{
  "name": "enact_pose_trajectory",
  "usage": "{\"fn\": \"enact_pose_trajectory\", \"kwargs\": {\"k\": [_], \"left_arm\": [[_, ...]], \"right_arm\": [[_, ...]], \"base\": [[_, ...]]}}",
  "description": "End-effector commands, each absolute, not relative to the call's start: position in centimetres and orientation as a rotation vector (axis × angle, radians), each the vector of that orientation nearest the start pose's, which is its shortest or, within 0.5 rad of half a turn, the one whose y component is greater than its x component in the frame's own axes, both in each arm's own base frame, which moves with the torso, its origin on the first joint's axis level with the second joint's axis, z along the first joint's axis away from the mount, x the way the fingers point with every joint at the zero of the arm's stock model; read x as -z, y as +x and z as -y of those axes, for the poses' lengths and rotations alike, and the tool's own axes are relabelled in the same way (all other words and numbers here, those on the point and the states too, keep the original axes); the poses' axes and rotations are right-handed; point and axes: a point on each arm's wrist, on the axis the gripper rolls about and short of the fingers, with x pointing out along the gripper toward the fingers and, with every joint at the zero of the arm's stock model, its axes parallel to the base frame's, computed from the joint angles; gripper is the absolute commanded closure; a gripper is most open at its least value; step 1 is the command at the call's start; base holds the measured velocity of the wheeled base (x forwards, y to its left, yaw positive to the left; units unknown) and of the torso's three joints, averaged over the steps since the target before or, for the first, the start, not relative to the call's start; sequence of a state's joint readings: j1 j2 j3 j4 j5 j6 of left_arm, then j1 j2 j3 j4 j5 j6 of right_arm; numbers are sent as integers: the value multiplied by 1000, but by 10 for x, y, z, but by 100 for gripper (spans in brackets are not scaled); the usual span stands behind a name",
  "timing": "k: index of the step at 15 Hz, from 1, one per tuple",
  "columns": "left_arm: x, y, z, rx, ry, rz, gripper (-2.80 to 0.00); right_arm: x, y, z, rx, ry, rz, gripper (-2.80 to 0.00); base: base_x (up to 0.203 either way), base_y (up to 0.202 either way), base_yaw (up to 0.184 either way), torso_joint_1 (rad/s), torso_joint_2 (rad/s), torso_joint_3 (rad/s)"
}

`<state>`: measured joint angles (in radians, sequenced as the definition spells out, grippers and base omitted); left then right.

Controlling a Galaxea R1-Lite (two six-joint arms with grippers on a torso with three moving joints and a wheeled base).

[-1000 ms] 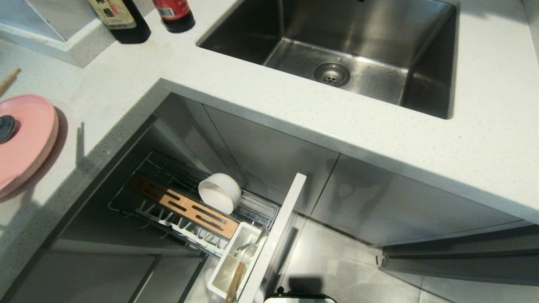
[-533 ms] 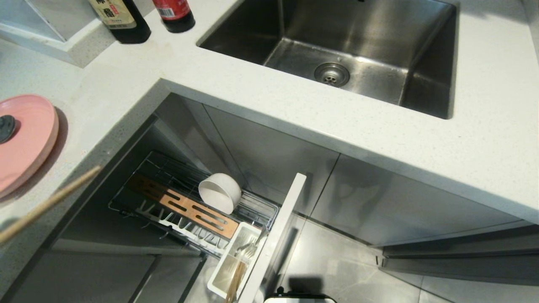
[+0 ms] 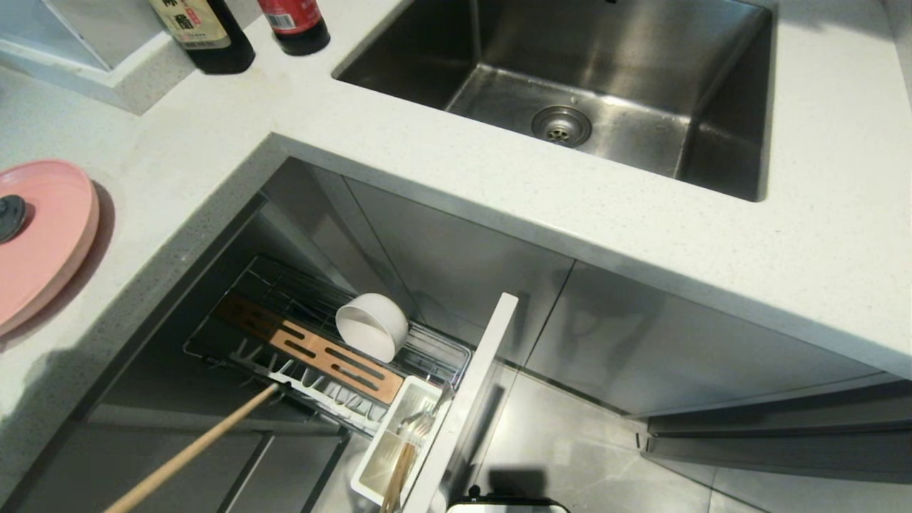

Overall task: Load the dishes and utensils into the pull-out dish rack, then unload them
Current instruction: Pick up the chopsticks and place it in the cupboard

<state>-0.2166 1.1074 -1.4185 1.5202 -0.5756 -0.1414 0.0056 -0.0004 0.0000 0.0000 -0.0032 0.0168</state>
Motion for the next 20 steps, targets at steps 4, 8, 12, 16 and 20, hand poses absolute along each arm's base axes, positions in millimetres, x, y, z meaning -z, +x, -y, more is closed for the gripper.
{"fn": "enact_pose_trajectory", "kwargs": {"k": [4,8,12,16,20], "left_arm": [[-261,71,17,598,-301,-1440,0],[-243,78,14,514,-227,-1561,0],[-241,84,17,473,-86,-1590,0],[-237,95,28,517,26,-1616,0],[-228,120,42,436,93,-1621,0]], "right_arm": [[-75,-23,0,-3,17,-2,0],[-75,-23,0,-3,18,-2,0],[-75,-23,0,-3,17,-2,0],[-75,-23,0,-3,17,-2,0],[-75,-23,0,-3,17,-2,0]], "base": [[0,0,0,0,0,0],[0,0,0,0,0,0],[0,0,0,0,0,0],[0,0,0,0,0,0],[0,0,0,0,0,0]]}}
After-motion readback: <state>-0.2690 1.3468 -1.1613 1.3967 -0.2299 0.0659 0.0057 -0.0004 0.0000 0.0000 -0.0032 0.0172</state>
